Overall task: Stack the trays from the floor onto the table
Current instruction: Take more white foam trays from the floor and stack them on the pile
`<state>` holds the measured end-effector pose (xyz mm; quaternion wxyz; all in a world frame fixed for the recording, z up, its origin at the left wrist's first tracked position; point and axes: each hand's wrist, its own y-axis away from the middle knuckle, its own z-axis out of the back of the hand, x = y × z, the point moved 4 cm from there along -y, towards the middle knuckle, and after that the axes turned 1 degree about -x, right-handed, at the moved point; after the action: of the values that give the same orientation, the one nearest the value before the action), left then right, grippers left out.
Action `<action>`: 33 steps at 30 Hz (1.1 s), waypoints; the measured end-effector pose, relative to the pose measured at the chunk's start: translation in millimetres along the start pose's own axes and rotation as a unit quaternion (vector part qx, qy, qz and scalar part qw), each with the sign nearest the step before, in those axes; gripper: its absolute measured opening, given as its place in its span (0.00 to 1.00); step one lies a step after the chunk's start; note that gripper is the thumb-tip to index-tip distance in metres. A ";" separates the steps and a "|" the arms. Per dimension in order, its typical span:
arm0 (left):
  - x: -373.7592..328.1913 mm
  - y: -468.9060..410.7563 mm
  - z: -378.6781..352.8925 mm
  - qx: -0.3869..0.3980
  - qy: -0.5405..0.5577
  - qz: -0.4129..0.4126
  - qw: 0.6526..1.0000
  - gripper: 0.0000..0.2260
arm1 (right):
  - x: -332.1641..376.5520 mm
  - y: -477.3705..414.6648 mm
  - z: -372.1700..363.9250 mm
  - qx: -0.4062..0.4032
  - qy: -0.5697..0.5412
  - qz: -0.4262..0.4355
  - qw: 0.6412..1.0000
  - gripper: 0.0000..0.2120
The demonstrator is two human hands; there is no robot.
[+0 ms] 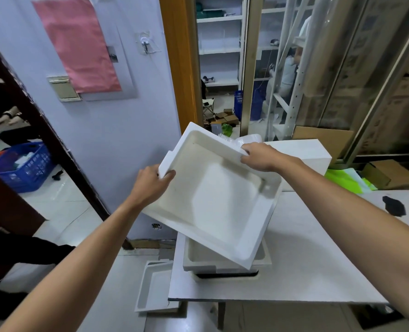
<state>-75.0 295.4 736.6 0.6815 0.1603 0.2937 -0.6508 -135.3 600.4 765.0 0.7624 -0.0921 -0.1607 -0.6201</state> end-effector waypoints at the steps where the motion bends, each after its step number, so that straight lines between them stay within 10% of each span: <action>1: 2.2 0.7 0.2 0.000 0.001 0.010 1.000 0.12 | -1.0 0.0 -0.5 -0.007 -0.023 -0.007 1.000 0.13; 5: 15.6 0.9 -0.9 0.002 0.031 0.050 0.998 0.16 | -15.0 -2.7 -6.9 -0.028 -0.093 -0.034 0.995 0.11; 9: 38.1 -2.9 -4.4 -0.016 0.086 0.121 0.989 0.13 | -33.2 1.8 -11.3 -0.093 -0.166 -0.092 0.977 0.37; 14: 60.7 -6.7 -14.5 -0.017 0.177 0.197 0.964 0.12 | -54.5 7.4 -24.6 -0.037 -0.277 -0.159 0.947 0.45; 23: 54.5 1.9 -45.9 0.044 0.302 0.247 0.920 0.11 | -51.6 19.5 -63.2 0.082 -0.311 -0.148 0.935 0.16; 33: 67.0 -9.3 -27.5 0.022 0.249 0.233 0.940 0.10 | -53.2 22.7 -50.6 0.022 -0.304 -0.158 0.939 0.15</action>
<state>-90.7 257.8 675.9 0.7157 0.3961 0.3938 -0.4193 -116.1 636.8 700.0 0.5711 -0.2326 -0.4110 -0.6715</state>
